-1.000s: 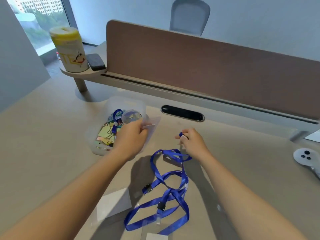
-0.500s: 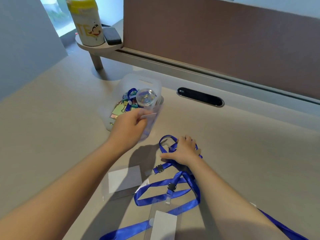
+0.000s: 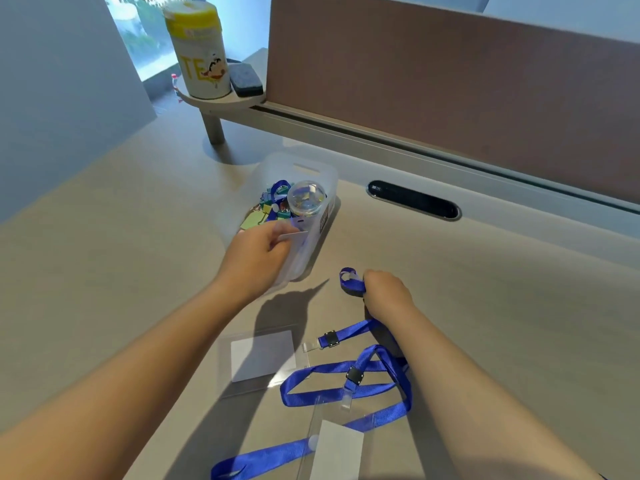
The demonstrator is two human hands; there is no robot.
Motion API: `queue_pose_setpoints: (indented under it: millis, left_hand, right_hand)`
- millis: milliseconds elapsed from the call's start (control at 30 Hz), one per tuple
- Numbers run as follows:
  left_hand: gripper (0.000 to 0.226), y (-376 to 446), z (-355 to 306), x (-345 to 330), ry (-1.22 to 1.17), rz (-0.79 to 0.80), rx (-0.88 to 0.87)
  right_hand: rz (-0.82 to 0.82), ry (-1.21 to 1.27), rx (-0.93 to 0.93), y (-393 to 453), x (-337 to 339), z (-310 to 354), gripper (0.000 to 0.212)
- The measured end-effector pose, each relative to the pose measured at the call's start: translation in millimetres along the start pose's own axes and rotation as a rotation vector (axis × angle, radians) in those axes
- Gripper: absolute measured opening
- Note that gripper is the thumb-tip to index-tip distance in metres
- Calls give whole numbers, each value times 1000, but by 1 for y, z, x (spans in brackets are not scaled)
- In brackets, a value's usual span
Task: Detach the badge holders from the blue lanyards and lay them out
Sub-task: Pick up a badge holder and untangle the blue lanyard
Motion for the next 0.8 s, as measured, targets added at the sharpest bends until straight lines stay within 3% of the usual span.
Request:
queue_pose_setpoints:
  millis: [167,367,467,667,800]
  left_hand:
    - [27,6,2,15,-20,-23,31]
    - [28,19,1,49,-77,-89,86]
    - [28,28,10,68,-83,-123,99]
    - [28,47,34,98,-119,-183,103]
    - [28,61,60,117,-140,-222,131]
  right_hand:
    - [-237,69,-23,-6,60,6,17]
    - [-315,680,41,-7,130,34,10]
    - [-381,858,94,2,152,61,20]
    - [-446,873,164,37,156,122,15]
    - [-353,609,156,69,120,154,16]
Point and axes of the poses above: each hand's wrist, its own y-axis towards the middle knuckle, its own x-axis out of the back of the hand, z = x × y, the point moved 6 cm from there along y, towards the middle knuckle
